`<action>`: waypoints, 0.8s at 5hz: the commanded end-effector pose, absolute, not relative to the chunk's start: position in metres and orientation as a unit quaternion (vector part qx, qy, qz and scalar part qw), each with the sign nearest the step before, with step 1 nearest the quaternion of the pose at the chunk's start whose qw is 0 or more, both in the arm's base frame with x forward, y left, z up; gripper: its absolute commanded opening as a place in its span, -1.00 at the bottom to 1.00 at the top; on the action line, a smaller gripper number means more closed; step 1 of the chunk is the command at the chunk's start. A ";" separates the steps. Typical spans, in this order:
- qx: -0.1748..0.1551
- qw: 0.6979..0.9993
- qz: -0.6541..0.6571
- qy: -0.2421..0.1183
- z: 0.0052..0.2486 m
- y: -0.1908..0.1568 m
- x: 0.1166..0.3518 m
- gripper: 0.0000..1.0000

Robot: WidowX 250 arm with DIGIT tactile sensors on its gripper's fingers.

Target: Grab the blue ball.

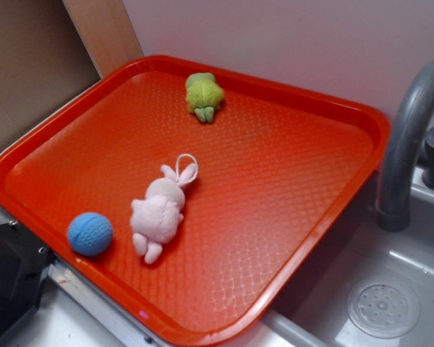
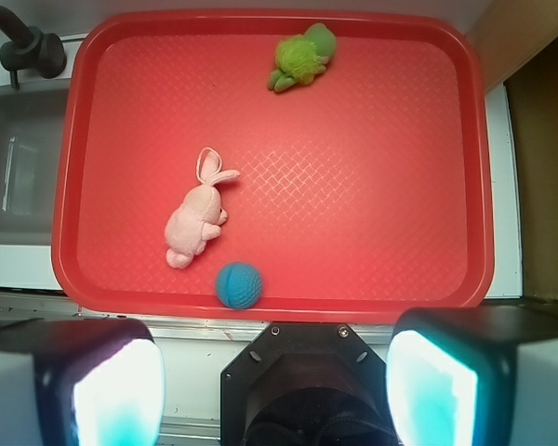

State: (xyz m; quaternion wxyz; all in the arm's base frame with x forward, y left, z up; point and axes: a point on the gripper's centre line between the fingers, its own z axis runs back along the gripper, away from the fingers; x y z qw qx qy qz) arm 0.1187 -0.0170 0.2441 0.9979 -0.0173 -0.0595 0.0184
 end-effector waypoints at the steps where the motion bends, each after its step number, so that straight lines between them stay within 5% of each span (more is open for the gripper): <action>1: -0.017 0.998 0.018 -0.059 0.244 -0.017 0.119 1.00; 2: 0.091 0.991 -0.009 -0.093 0.194 -0.036 0.118 1.00; 3: 0.057 0.995 -0.043 -0.064 0.146 -0.050 0.119 1.00; 4: 0.041 0.993 -0.086 -0.075 0.102 -0.057 0.117 1.00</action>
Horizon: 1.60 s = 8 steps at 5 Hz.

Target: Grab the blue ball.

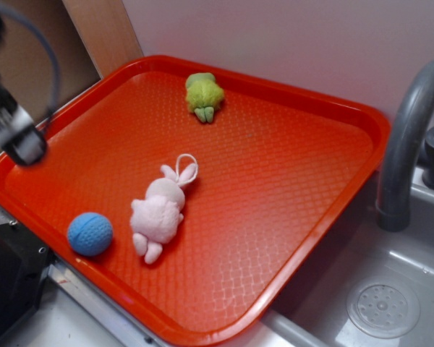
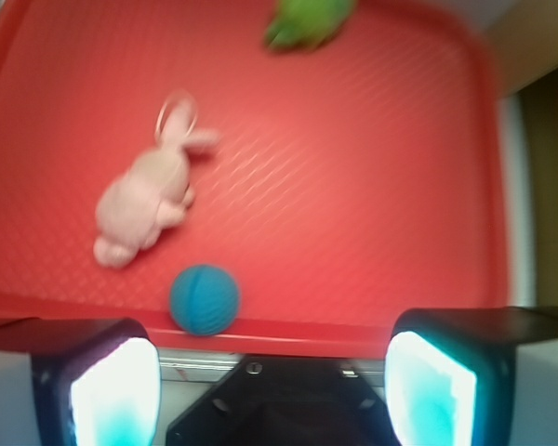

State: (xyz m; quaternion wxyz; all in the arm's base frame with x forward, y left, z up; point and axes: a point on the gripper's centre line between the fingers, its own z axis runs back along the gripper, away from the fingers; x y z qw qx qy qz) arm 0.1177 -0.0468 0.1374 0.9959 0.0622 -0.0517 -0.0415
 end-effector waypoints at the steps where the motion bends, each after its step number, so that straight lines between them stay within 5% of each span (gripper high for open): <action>1: 0.023 0.994 -0.087 -0.054 0.078 -0.051 0.122 1.00; 3: -0.047 0.991 -0.118 -0.037 0.043 -0.066 0.118 1.00; 4: -0.008 0.995 -0.094 -0.026 0.027 -0.071 0.121 -1.00; 5: -0.005 0.995 -0.097 -0.028 0.034 -0.069 0.124 -1.00; 6: 0.001 0.994 -0.107 -0.033 0.065 -0.062 0.133 -1.00; 8: -0.005 0.994 -0.045 -0.095 0.167 -0.015 0.171 -1.00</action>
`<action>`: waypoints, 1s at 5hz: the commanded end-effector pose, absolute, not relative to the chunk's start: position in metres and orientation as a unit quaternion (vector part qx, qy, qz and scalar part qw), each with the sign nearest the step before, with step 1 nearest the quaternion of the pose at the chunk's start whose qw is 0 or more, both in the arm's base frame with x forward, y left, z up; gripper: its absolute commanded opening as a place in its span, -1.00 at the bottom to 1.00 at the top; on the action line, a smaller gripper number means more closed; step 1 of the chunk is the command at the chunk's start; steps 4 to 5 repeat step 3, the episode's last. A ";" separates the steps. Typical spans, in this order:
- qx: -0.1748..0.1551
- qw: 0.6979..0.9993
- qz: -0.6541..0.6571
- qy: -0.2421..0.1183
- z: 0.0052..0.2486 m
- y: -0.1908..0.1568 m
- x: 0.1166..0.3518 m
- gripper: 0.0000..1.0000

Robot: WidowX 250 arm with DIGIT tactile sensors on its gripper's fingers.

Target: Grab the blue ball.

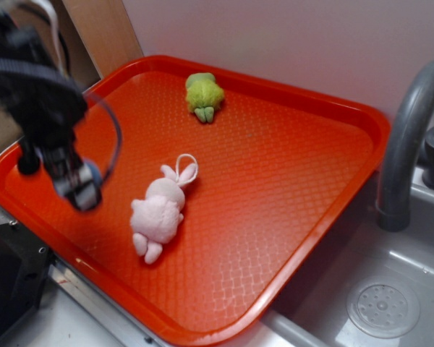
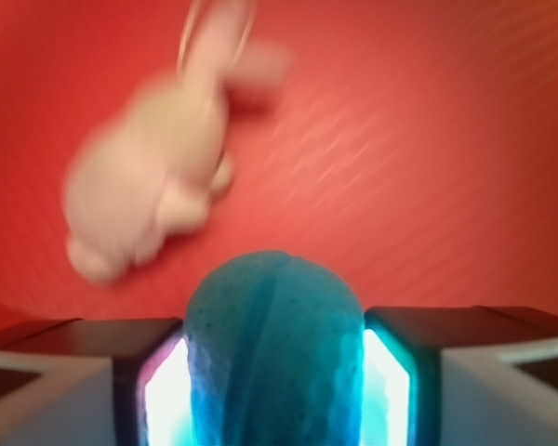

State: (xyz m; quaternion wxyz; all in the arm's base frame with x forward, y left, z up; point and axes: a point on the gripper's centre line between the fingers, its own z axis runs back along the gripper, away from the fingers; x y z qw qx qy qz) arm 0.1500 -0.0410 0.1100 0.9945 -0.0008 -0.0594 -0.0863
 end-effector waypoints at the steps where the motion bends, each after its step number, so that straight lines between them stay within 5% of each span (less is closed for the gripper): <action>1: 0.039 0.989 0.069 -0.129 0.219 0.023 0.181 -1.00; 2: 0.066 0.985 0.109 -0.117 0.264 0.030 0.183 -1.00; 3: 0.099 0.983 0.114 -0.105 0.252 0.026 0.183 -1.00; 5: 0.099 0.983 0.114 -0.105 0.252 0.026 0.183 -1.00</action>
